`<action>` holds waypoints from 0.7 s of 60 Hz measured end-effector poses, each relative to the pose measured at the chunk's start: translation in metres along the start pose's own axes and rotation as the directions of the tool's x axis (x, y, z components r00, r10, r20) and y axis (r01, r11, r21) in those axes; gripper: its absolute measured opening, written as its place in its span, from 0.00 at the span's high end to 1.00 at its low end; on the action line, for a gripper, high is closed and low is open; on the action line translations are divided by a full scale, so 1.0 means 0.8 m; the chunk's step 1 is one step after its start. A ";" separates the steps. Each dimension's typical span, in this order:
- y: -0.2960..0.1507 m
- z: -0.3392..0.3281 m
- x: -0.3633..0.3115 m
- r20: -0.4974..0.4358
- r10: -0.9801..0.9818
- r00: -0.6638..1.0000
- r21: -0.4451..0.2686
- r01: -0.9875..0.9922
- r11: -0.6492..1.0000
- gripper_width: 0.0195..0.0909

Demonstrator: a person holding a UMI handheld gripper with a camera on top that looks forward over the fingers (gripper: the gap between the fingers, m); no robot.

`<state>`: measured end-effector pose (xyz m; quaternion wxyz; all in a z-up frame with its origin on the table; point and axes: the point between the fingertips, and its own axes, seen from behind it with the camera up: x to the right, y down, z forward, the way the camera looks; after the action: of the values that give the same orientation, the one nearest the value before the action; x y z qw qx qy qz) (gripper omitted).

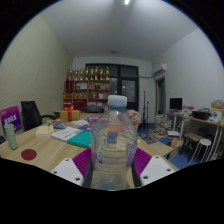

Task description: Pour water

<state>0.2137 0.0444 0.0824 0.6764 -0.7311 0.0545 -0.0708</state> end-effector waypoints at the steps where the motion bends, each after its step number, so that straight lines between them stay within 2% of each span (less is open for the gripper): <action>1: 0.001 -0.001 -0.002 0.003 0.002 1.000 -0.004 -0.002 1.000 0.46; 6: -0.008 -0.006 -0.015 -0.003 -0.035 0.999 0.005 0.035 0.999 0.53; 8: -0.018 -0.011 -0.026 0.004 -0.065 0.998 0.017 0.065 0.998 0.52; 10: -0.029 -0.015 -0.039 0.013 -0.104 0.994 0.025 0.104 0.994 0.57; 13: -0.052 -0.020 -0.055 0.021 -0.174 0.985 0.046 0.173 0.984 0.57; 14: -0.059 -0.019 -0.072 0.018 -0.204 0.979 0.056 0.203 0.978 0.56; 16: -0.078 -0.021 -0.091 0.020 -0.276 0.961 0.070 0.275 0.959 0.60; 22: -0.139 -0.028 -0.155 -0.006 -0.541 0.841 0.122 0.538 0.834 0.60; 26: -0.163 -0.025 -0.229 -0.023 -0.706 0.708 0.176 0.698 0.694 0.60; 31: -0.194 -0.021 -0.302 -0.078 -0.879 0.470 0.222 0.868 0.444 0.60; 37: -0.204 -0.017 -0.374 -0.175 -0.976 0.132 0.224 0.970 0.091 0.61; 42: -0.188 -0.009 -0.422 -0.234 -0.962 -0.140 0.187 0.965 -0.186 0.61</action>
<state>-0.1222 0.1084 0.2229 0.4887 -0.4048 -0.5252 -0.5669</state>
